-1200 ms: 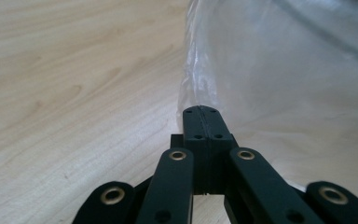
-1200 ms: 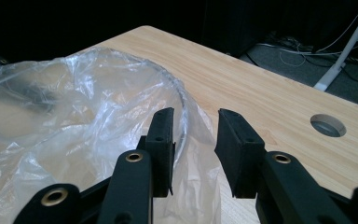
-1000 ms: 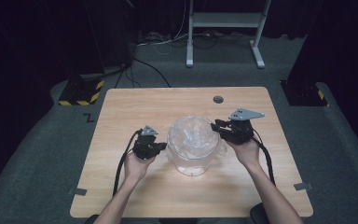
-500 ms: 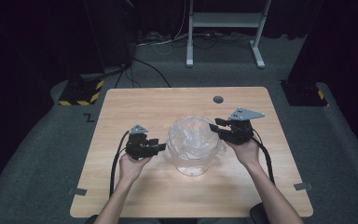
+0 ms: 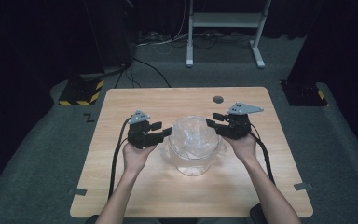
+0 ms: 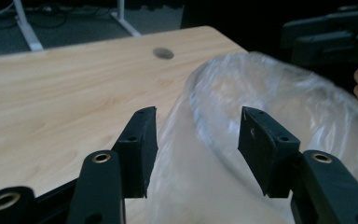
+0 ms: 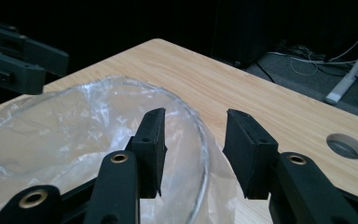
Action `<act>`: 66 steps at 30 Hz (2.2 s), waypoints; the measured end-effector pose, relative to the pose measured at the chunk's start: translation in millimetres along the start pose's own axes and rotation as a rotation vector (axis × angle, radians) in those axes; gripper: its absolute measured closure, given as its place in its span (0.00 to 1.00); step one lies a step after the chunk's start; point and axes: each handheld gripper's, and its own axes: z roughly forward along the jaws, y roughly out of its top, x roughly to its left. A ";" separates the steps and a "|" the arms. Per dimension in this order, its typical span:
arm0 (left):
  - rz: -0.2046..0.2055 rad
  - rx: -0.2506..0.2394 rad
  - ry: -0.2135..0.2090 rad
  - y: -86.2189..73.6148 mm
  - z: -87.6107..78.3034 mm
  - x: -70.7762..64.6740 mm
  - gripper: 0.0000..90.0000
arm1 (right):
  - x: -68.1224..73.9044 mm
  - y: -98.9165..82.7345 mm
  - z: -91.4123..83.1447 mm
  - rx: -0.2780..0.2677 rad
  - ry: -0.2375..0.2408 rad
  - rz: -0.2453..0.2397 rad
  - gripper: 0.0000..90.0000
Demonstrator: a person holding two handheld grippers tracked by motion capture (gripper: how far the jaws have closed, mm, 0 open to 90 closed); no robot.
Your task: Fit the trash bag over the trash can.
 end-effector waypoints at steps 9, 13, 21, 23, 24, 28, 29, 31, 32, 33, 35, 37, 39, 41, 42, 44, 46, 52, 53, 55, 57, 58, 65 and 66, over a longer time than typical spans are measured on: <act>0.072 0.116 0.024 16.8 40.3 -3.7 0.56 | 2.0 -2.3 11.7 0.071 -0.013 -0.030 0.67; 0.071 0.154 0.017 21.5 49.0 -1.1 0.79 | 1.7 -1.1 11.9 0.090 -0.009 -0.032 0.74; 0.090 0.180 0.029 23.9 52.7 -1.4 0.91 | -0.2 -1.6 6.9 0.109 -0.030 -0.050 0.89; 0.096 0.157 0.034 26.5 51.8 -2.0 0.79 | 0.1 -1.6 6.7 0.106 -0.030 -0.049 0.88; 0.099 0.155 0.034 28.7 52.0 -2.0 0.70 | 0.6 -1.0 6.1 0.098 -0.029 -0.050 0.86; 0.128 0.166 0.001 36.8 58.5 -5.0 0.54 | 6.4 2.6 5.9 0.058 -0.038 -0.072 0.77; 0.138 0.176 -0.006 38.1 61.2 -6.3 0.54 | 8.2 3.0 6.1 0.053 -0.024 -0.084 0.77; 0.156 0.195 -0.010 39.7 66.8 -8.6 0.54 | 14.2 2.6 6.5 0.064 0.014 -0.120 0.76; 0.166 0.206 -0.008 40.1 69.4 -9.7 0.54 | 18.9 2.2 6.5 0.080 0.036 -0.145 0.75; 0.175 0.217 -0.007 40.2 71.9 -10.4 0.54 | 23.9 1.4 6.6 0.096 0.057 -0.175 0.74; 0.179 0.229 -0.007 40.1 75.4 -10.7 0.53 | 32.0 -1.0 6.9 0.132 0.086 -0.213 0.72; 0.178 0.236 -0.005 39.7 77.3 -10.4 0.53 | 37.2 -3.5 8.5 0.160 0.105 -0.226 0.70; 0.174 0.244 -0.001 39.1 78.8 -10.6 0.53 | 39.7 -5.3 11.4 0.173 0.111 -0.234 0.69; 0.174 0.245 0.001 38.7 79.5 -11.1 0.53 | 39.5 -6.2 13.2 0.177 0.137 -0.221 0.69; 0.178 0.248 0.004 38.2 80.9 -11.6 0.53 | 39.5 -6.5 13.4 0.186 0.142 -0.216 0.69; 0.183 0.257 0.017 37.6 82.9 -11.2 0.54 | 39.7 -7.0 13.2 0.203 0.155 -0.211 0.69; 0.178 0.266 0.028 36.3 85.9 -10.5 0.54 | 41.1 -8.5 11.6 0.216 0.186 -0.202 0.69; 0.209 0.249 0.062 36.2 92.2 -11.1 0.56 | 51.1 -19.8 7.3 0.262 0.244 -0.217 0.69; 0.203 0.248 0.054 36.5 93.2 -10.8 0.55 | 51.7 -19.9 6.0 0.261 0.254 -0.216 0.68; 0.206 0.249 0.053 37.1 93.4 -11.3 0.55 | 52.2 -18.3 3.5 0.245 0.261 -0.214 0.67; 0.202 0.243 0.043 37.6 91.6 -11.8 0.55 | 51.5 -15.0 1.1 0.210 0.229 -0.198 0.66; 0.193 0.238 0.032 37.7 90.3 -12.2 0.55 | 50.5 -13.4 0.6 0.199 0.219 -0.187 0.66; 0.184 0.232 0.021 37.5 89.7 -13.7 0.55 | 57.1 -1.6 8.2 0.164 0.152 -0.190 0.64; 0.175 0.234 0.020 36.2 92.9 -13.9 0.55 | 58.0 -1.4 12.2 0.170 0.162 -0.192 0.64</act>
